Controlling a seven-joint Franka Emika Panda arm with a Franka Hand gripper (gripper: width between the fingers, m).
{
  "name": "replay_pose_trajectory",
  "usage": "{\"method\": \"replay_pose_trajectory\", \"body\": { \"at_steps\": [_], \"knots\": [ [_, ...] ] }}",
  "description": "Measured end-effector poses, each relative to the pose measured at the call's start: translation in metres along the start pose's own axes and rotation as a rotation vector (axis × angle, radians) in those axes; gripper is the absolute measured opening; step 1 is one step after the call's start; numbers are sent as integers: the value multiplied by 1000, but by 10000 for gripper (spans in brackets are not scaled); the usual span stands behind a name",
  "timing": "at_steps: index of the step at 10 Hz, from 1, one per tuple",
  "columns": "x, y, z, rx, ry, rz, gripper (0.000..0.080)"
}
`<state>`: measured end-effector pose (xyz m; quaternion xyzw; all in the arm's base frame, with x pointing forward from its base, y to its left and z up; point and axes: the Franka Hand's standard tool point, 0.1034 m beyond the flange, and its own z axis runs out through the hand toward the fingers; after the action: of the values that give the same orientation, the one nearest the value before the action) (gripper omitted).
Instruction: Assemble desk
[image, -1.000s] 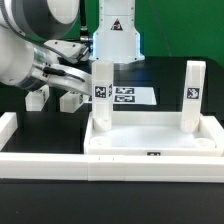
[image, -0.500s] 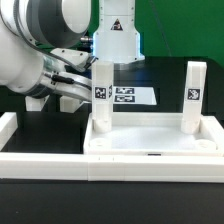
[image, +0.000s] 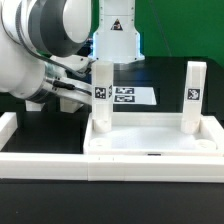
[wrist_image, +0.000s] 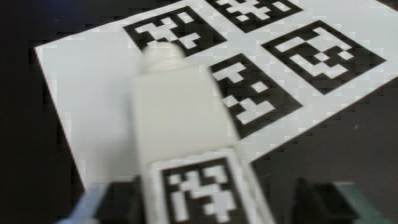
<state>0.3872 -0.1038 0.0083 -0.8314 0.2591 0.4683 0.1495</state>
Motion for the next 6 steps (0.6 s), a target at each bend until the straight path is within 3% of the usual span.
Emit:
{"method": "replay_pose_trajectory", "body": {
  "at_steps": [1,6],
  "knots": [
    [0,0,0,0,0,0,285],
    [0,0,-4,-1,4,-11,285]
  ]
}}
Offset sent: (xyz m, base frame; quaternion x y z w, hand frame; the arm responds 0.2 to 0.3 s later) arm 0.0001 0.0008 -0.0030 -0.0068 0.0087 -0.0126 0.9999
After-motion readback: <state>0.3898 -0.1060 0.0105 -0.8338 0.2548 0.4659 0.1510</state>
